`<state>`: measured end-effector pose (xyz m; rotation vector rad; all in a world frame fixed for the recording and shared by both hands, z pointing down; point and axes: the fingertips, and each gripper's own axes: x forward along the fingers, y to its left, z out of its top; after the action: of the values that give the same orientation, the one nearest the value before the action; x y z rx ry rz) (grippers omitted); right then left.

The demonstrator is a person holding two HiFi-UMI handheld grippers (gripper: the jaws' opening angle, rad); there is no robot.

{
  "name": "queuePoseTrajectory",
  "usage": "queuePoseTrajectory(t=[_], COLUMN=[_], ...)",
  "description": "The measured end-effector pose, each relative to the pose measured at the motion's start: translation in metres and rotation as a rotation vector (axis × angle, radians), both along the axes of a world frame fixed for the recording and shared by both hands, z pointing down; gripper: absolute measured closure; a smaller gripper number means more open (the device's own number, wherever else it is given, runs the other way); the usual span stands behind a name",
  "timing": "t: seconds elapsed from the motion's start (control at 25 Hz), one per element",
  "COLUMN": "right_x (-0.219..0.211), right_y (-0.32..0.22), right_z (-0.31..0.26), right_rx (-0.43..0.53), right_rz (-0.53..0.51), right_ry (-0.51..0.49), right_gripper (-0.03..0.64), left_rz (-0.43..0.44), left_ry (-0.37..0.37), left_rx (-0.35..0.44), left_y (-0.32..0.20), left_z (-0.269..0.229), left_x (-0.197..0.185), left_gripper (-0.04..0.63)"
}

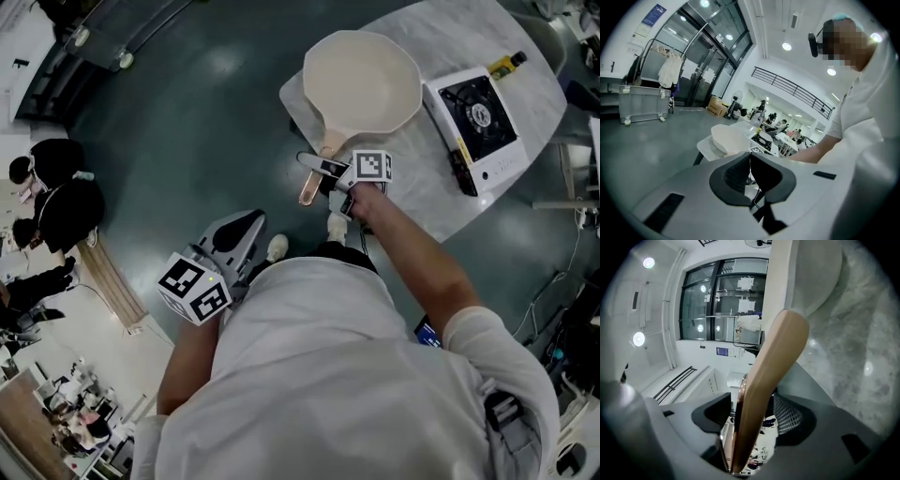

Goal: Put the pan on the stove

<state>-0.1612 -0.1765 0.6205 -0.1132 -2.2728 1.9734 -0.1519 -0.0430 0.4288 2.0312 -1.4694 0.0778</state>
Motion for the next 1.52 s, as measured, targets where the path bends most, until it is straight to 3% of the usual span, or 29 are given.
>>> queuePoseTrajectory(t=[0.16,0.28,0.52,0.72,1.2,1.52], right_x=[-0.015,-0.020,-0.017,-0.014,-0.004,-0.002], right_y=[-0.001,-0.005,-0.012,-0.009,-0.018,-0.017], right_z=[-0.005,-0.004,0.004,0.005,-0.041,-0.065], right_rx=[-0.024,-0.032,-0.077,-0.048,-0.035,-0.032], right_rz=[-0.034,-0.034,-0.014,-0.023,0.005,-0.051], right_ry=[-0.042,-0.056,-0.029,0.019,-0.044,-0.071], right_gripper=[0.393,0.486,0.612,0.615,0.614,0.605], left_rz=[-0.065,-0.100,-0.114,-0.100,0.001,0.056], left_ry=[-0.012,-0.021,-0.028,-0.021,-0.028,-0.024], left_rx=[-0.002,-0.002,0.011,0.019,0.033,0.039], left_y=[0.003,0.003,-0.005,-0.007,-0.024,-0.030], left_z=[0.000,-0.001,-0.005,-0.005,-0.011,-0.015], left_x=[-0.008,-0.013,-0.015,-0.016,-0.011,-0.005], left_gripper=[0.575,0.575,0.575,0.575,0.575,0.575])
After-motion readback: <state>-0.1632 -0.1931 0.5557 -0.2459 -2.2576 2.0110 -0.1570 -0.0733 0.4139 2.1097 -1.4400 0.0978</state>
